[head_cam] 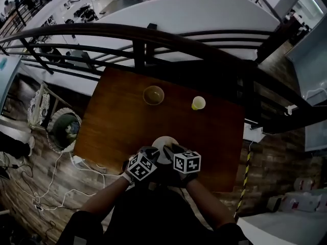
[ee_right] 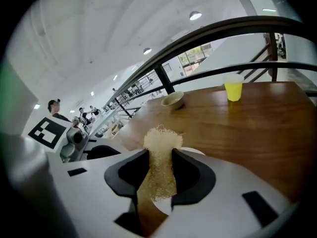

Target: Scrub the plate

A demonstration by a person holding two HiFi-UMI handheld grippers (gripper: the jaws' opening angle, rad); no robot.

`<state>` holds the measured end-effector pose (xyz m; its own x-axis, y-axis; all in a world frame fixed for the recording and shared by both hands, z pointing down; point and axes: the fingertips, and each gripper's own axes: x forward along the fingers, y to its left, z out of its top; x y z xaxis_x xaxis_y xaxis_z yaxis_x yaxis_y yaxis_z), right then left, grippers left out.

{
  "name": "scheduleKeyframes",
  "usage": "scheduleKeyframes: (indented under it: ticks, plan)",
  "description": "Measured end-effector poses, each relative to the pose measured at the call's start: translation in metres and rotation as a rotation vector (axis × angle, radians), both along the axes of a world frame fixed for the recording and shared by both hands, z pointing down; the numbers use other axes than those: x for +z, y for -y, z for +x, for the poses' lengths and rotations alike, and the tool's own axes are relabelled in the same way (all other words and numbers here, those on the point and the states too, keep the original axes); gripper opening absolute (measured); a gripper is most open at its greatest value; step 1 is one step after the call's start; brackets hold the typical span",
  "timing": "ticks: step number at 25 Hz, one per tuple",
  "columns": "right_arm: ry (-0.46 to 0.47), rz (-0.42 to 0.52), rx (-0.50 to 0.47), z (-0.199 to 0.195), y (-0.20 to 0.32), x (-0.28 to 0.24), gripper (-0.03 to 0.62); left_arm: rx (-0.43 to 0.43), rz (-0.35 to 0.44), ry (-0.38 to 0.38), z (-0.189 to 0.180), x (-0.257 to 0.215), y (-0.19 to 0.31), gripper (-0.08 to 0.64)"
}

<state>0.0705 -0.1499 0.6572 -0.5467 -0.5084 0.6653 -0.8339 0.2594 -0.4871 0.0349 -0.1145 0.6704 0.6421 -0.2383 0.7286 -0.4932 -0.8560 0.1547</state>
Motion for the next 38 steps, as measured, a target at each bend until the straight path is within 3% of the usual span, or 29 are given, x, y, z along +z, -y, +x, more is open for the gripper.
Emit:
scheduleKeyframes:
  ticks: [11,18,22,28,38]
  plan:
    - [-0.040,0.008,-0.070,-0.044,0.059,0.036,0.149,-0.057,-0.030,0.038,-0.023,0.035,0.029,0.025]
    - [-0.014,-0.031,-0.097,-0.049,0.055,0.049,0.149,0.000,-0.058,0.080,-0.007,0.049,0.015,0.025]
    - [0.001,-0.063,-0.059,-0.038,0.051,0.057,0.149,0.035,-0.089,0.130,-0.005,0.063,0.004,0.025]
    - [-0.004,-0.075,0.011,-0.007,0.048,0.065,0.149,0.020,-0.127,0.159,-0.012,0.073,-0.004,0.025]
    - [-0.032,-0.068,0.097,0.044,0.041,0.061,0.149,-0.025,-0.148,0.144,-0.014,0.077,0.003,0.025]
